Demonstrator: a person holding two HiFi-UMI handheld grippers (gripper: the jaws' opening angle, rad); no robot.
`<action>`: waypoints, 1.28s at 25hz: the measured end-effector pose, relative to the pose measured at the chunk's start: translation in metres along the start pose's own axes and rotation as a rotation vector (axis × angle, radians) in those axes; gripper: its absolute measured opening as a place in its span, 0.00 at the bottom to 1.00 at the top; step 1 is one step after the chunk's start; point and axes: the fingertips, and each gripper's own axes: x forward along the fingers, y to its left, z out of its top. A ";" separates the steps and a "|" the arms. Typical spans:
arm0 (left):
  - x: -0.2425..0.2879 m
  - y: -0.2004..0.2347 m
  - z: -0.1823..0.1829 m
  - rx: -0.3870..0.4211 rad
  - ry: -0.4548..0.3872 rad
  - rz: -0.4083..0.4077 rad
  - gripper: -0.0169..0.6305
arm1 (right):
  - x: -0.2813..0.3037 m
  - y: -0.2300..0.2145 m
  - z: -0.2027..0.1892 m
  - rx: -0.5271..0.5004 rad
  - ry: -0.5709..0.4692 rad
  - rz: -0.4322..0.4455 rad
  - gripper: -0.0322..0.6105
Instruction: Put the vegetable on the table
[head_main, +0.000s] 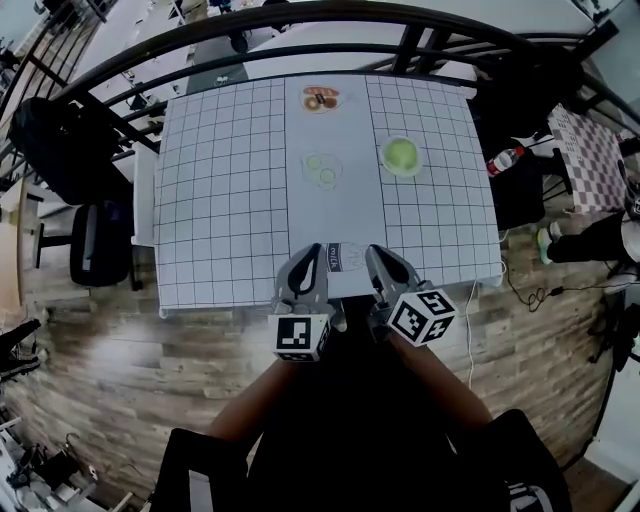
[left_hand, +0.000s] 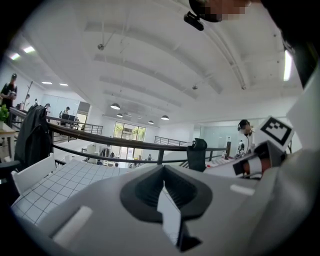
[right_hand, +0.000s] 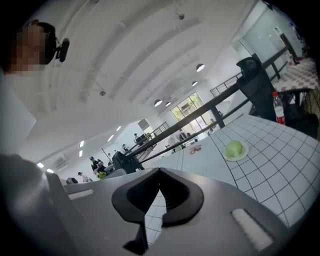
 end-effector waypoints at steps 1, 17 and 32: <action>-0.004 0.001 0.002 -0.002 -0.006 0.000 0.04 | 0.000 0.007 -0.001 -0.040 -0.004 0.002 0.05; -0.036 -0.005 0.015 0.039 -0.074 -0.085 0.04 | -0.006 0.072 0.002 -0.440 -0.160 -0.083 0.05; -0.023 0.010 0.024 0.076 -0.109 -0.080 0.04 | -0.014 0.070 0.018 -0.488 -0.243 -0.159 0.05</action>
